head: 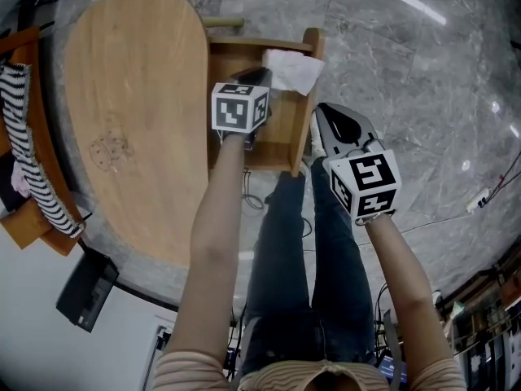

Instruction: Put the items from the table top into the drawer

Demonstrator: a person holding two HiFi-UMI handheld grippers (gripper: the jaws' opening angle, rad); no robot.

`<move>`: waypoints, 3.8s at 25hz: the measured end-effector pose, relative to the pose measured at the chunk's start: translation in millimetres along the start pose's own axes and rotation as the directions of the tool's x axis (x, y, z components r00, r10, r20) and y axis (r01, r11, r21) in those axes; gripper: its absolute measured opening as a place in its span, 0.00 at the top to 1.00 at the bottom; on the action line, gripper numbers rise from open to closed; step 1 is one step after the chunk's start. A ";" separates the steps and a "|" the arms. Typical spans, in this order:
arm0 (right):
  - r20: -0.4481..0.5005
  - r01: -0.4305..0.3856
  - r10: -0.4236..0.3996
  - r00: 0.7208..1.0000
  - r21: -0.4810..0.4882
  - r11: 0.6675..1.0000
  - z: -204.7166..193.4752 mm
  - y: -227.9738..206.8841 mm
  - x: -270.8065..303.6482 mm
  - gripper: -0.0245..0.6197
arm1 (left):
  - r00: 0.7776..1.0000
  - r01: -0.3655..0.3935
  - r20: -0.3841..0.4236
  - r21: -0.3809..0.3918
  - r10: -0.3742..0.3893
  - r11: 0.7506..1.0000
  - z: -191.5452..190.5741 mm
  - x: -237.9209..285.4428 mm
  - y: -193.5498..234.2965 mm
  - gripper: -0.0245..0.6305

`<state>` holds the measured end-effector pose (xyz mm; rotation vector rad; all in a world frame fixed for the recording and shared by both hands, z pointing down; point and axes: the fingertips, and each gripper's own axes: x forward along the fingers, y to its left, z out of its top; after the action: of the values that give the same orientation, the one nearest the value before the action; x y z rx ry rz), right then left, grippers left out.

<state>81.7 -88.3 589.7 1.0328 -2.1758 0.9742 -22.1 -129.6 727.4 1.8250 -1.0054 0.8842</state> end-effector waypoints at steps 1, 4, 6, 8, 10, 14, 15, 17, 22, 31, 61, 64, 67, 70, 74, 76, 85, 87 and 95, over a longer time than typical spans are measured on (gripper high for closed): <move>-0.002 0.000 0.000 1.000 0.000 1.000 -0.3 0.1 0.1 0.95 | 1.000 -0.005 -0.003 0.002 0.005 1.000 -0.8 0.4 1.0 0.92; -0.006 0.000 0.000 1.000 0.000 1.000 -0.5 1.1 1.2 0.95 | 1.000 -0.013 -0.015 0.010 0.014 1.000 -3.3 1.5 3.4 0.92; -0.008 -0.001 0.001 1.000 -0.001 1.000 -0.2 1.4 2.0 0.95 | 0.999 -0.023 -0.024 0.016 0.023 1.000 -4.7 2.6 5.5 0.92; -0.009 -0.003 0.003 1.000 -0.003 1.000 0.3 1.6 2.6 0.95 | 0.999 -0.037 -0.033 0.020 0.037 0.999 -6.1 3.4 8.0 0.92; -0.010 -0.005 0.005 1.000 -0.004 1.000 0.6 1.9 3.2 0.95 | 0.998 -0.046 -0.039 0.020 0.047 0.999 -7.1 3.9 9.6 0.92; -0.011 -0.006 0.006 1.000 -0.008 1.000 0.7 2.4 4.8 0.95 | 0.997 -0.052 -0.047 0.025 0.054 0.998 -8.2 5.4 10.2 0.92; -0.012 -0.006 0.005 1.000 -0.010 1.000 0.9 2.7 4.9 0.95 | 0.997 -0.057 -0.046 0.026 0.058 0.998 -8.0 5.3 10.5 0.91; -0.012 -0.006 0.006 1.000 -0.013 1.000 1.4 3.4 5.1 0.95 | 0.997 -0.066 -0.041 0.022 0.067 0.998 -6.7 4.3 11.5 0.87; -0.006 -0.005 0.005 1.000 -0.026 1.000 7.1 4.7 5.0 0.95 | 0.997 -0.079 -0.005 0.014 0.079 0.997 5.0 -4.4 12.6 0.82; 0.029 -0.008 0.009 1.000 -0.043 0.999 28.1 10.6 -4.0 0.95 | 0.990 -0.090 0.106 0.000 0.090 0.996 38.8 -36.6 0.7 0.81; 0.209 -0.091 0.126 0.970 -0.171 0.981 139.7 101.8 -91.6 0.95 | 0.815 -0.180 0.530 -0.151 0.233 0.972 96.9 -284.8 -33.1 0.93; 0.224 -0.109 0.153 0.963 -0.198 0.974 153.0 116.7 -104.3 0.95 | 0.783 -0.177 0.566 -0.194 0.257 0.965 98.4 -313.7 -33.4 0.94; 0.234 -0.127 0.182 0.955 -0.234 0.964 166.6 135.2 -117.8 0.95 | 0.749 -0.177 0.599 -0.229 0.282 0.957 99.0 -345.5 -34.1 0.94; 0.244 -0.143 0.213 0.946 -0.274 0.951 180.4 153.9 -131.4 0.95 | 0.715 -0.163 0.629 -0.274 0.305 0.948 96.2 -375.7 -36.2 0.94; 0.267 -0.173 0.264 0.927 -0.319 0.932 199.0 176.8 -147.6 0.95 | 0.687 -0.199 0.641 -0.287 0.342 0.937 91.5 -407.4 -41.1 0.94; 0.279 -0.193 0.294 0.914 -0.337 0.922 206.6 188.1 -156.7 0.95 | 0.674 -0.213 0.648 -0.290 0.355 0.933 89.2 -421.5 -45.1 0.94; 0.318 -0.276 0.427 0.846 -0.424 0.863 234.5 242.2 -197.3 0.95 | 0.594 -0.253 0.694 -0.320 0.408 0.913 76.1 -490.1 -66.3 0.94; 0.314 -0.279 0.439 0.842 -0.444 0.852 236.6 252.1 -201.1 0.95 | 0.570 -0.258 0.706 -0.332 0.421 0.907 73.7 -504.4 -69.2 0.94; 0.278 -0.318 0.504 0.818 -0.513 0.798 234.4 287.2 -220.3 0.95 | 0.488 -0.275 0.734 -0.383 0.472 0.882 59.7 -552.2 -79.1 0.94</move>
<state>-64.2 -51.6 185.6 0.5592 -2.8805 0.3921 -177.1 -0.7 203.9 1.8422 -2.0765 0.0536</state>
